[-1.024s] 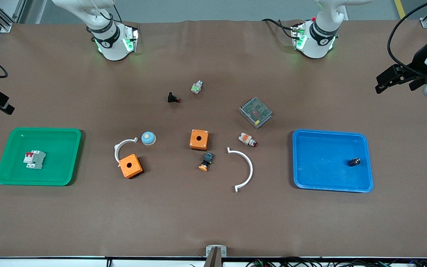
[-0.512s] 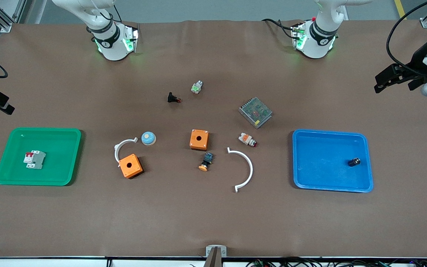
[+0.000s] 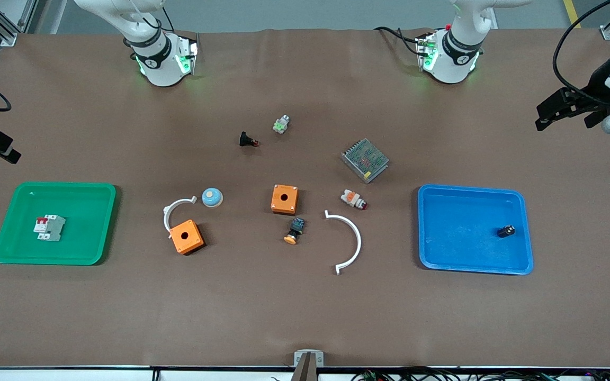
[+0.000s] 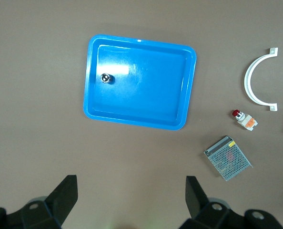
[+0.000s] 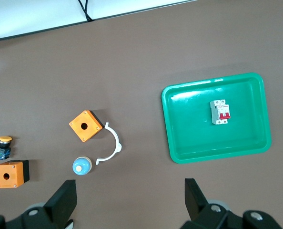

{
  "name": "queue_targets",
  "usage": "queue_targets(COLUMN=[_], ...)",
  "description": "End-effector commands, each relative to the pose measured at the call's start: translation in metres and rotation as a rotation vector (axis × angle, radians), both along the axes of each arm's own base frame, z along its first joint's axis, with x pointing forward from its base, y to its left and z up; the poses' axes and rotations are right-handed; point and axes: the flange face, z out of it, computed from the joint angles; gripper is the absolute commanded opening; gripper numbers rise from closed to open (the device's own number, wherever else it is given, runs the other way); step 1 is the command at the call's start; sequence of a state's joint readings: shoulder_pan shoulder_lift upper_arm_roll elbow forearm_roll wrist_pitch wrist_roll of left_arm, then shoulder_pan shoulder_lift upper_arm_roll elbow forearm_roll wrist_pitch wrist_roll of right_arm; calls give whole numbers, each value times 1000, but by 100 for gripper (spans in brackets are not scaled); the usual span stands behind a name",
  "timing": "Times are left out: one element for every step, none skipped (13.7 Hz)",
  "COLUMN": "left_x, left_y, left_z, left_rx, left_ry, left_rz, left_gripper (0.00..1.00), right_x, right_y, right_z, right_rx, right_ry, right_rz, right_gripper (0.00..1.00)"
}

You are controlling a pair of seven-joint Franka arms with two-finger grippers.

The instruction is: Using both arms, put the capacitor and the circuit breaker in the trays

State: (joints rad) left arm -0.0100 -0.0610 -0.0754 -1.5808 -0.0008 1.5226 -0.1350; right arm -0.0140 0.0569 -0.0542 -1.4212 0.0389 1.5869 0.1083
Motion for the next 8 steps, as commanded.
queue_targets(left_x=[-4,-3,-3,-3,-3,-3,-3,-3], left_y=[5,6,6,7,7,6,6,6], left_z=[11,11,11,11,11,11,11,11], left_rx=[11,11,11,11,11,11,12,20], left_ry=[-9,-10,-10,-9,-9,-10,-9,-11], left_rz=[-9,-7,-7,-7,-7,-9,-9,-11], left_gripper=[100,100,100,100,100,100,100,100], right_x=[2,2,2,2,2,2,2,2], right_y=[-3,-3,-3,-3,-3,-3,-3,-3], right_z=[5,5,5,5,5,5,5,5], right_rx=[-5,-5,-5,-5,-5,-5,-5,-5], right_ry=[-1,0,0,0,-1,0,0,0], right_rz=[-10,-10,-10,-9,-9,-9,-9,-9], right_gripper=[100,100,100,100,100,100,100,100])
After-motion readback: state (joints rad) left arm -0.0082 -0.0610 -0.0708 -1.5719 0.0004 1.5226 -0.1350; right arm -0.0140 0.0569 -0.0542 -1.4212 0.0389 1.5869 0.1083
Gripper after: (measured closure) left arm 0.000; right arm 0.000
